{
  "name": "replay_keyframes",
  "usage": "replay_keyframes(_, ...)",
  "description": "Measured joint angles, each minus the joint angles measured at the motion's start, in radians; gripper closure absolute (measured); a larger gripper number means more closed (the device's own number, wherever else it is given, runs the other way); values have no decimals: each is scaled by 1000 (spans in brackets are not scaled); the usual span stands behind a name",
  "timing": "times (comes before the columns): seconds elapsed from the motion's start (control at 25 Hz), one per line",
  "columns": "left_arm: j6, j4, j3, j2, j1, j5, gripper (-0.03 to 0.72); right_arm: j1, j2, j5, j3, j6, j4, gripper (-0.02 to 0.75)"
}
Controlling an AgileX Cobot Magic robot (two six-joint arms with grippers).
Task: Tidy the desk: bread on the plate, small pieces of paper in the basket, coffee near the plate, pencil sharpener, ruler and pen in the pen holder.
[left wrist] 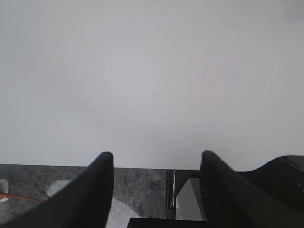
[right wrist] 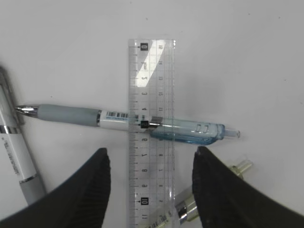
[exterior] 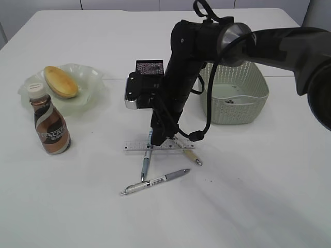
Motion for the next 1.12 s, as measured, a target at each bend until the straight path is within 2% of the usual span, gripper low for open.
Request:
replay_keyframes(0.32, 0, 0, 0, 0, 0, 0, 267, 0, 0, 0, 0, 13, 0, 330)
replay_keyframes(0.6, 0, 0, 0, 0, 0, 0, 267, 0, 0, 0, 0, 51, -33, 237)
replay_keyframes(1.12, 0, 0, 0, 0, 0, 0, 272, 0, 18, -28, 0, 54, -67, 227)
